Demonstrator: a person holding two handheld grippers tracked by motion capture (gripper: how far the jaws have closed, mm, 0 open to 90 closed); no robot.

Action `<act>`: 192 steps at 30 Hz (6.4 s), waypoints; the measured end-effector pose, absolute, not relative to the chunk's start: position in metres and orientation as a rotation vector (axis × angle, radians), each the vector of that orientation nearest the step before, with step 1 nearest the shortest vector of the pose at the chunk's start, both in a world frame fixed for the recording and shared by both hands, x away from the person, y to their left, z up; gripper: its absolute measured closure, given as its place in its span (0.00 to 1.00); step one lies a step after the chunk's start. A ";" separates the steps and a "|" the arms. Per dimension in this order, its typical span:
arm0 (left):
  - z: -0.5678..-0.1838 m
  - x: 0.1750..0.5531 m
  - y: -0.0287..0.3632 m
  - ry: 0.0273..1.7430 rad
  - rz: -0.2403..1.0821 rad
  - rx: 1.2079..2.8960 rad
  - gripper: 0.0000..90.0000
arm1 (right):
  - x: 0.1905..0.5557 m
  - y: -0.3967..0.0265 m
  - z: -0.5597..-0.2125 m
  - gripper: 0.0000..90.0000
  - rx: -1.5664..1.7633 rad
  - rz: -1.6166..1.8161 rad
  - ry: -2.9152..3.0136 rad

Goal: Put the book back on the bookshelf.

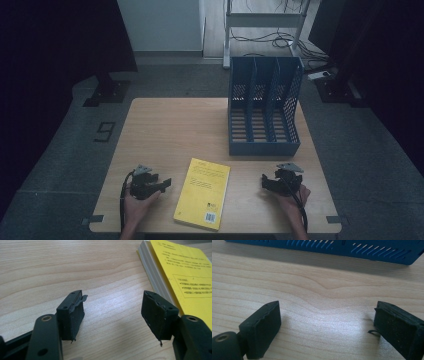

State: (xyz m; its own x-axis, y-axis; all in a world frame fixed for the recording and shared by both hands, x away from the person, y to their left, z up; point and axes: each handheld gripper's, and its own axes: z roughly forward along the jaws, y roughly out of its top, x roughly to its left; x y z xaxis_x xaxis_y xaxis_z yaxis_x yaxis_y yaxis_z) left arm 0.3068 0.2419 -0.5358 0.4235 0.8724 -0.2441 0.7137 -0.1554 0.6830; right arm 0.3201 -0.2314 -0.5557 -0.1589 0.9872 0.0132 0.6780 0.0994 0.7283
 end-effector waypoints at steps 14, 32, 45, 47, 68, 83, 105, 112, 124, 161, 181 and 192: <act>-0.533 0.304 0.237 1.317 0.313 1.905 0.37 | 0.319 -0.230 -0.554 0.14 1.641 0.828 1.878; -0.524 0.303 0.239 1.264 0.283 1.844 0.40 | 0.304 -0.210 -0.530 0.16 1.546 0.959 1.876; -0.519 0.300 0.230 1.210 0.252 1.839 0.40 | 0.301 -0.188 -0.523 0.17 1.510 1.033 1.907; -0.519 0.300 0.228 1.203 0.245 1.841 0.40 | 0.300 -0.184 -0.523 0.18 1.500 1.037 1.910; -0.517 0.299 0.219 1.166 0.232 1.840 0.40 | 0.293 -0.132 -0.530 0.20 1.405 1.144 2.033; -0.519 0.300 0.210 1.149 0.207 1.856 0.40 | 0.290 -0.094 -0.538 0.21 1.359 1.208 2.145; -0.525 0.298 0.191 1.130 0.143 1.943 0.40 | 0.293 -0.081 -0.548 0.20 1.366 1.166 2.244; -0.530 0.297 0.183 1.121 0.141 1.972 0.39 | 0.293 -0.081 -0.548 0.20 1.361 1.170 2.241; -0.536 0.296 0.173 1.108 0.118 2.021 0.39 | 0.292 -0.081 -0.550 0.20 1.369 1.182 2.229; -0.530 0.286 0.163 1.145 0.179 2.005 0.38 | 0.289 -0.081 -0.553 0.19 1.368 1.212 2.190; -0.514 0.281 0.166 1.101 0.052 1.914 0.40 | 0.290 -0.081 -0.553 0.19 1.367 1.216 2.192; -0.519 0.281 0.159 1.079 0.037 1.987 0.42 | 0.290 -0.082 -0.553 0.18 1.368 1.221 2.189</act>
